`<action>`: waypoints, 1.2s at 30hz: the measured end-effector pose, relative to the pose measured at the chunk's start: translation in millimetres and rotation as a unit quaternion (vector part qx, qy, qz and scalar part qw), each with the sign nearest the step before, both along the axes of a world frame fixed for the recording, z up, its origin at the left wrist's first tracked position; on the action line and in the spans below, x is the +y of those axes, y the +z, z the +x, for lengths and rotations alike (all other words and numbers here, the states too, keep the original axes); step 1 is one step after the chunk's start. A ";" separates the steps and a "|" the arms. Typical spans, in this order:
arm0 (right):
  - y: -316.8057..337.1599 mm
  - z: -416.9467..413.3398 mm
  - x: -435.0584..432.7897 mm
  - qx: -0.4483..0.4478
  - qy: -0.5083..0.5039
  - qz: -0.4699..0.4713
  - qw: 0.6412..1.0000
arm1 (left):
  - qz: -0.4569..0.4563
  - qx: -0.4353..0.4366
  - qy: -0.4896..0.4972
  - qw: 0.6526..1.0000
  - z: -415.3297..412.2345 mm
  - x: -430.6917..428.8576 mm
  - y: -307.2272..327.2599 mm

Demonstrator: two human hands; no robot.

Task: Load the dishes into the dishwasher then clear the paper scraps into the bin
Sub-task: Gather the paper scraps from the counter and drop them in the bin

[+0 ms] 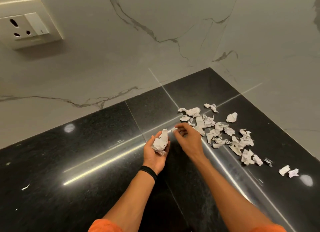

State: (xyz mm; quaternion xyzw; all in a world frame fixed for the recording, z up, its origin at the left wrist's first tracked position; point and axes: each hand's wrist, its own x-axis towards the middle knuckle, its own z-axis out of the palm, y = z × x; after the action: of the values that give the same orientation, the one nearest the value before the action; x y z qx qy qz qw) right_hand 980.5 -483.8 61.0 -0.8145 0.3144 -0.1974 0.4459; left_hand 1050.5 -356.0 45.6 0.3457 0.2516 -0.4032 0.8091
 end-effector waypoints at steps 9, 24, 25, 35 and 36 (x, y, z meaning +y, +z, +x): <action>11.9 -9.9 8.3 -0.007 0.076 -0.059 0.995 | -0.015 -0.022 -0.073 0.997 -9.3 -9.9 1.7; -6.7 26.3 -78.2 0.103 0.013 -0.308 0.946 | 0.004 -0.003 -0.039 0.999 8.7 -32.7 9.2; -2.6 23.6 -69.5 0.061 0.003 -0.290 0.955 | 0.006 -0.003 -0.039 0.999 8.7 -34.1 9.2; 17.6 -10.7 -2.3 -0.028 0.159 -0.190 0.969 | -0.034 0.007 -0.060 0.998 3.4 -39.8 11.2; 23.3 -11.4 -6.0 -0.047 0.158 -0.137 0.977 | -0.043 0.010 -0.055 0.998 3.1 -39.9 11.6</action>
State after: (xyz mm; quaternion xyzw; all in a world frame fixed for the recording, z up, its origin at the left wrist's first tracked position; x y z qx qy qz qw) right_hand 969.1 -489.8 84.4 -0.8972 0.1306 -0.2035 0.3695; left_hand 1053.6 -395.9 57.2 0.3202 0.2225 -0.4607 0.7973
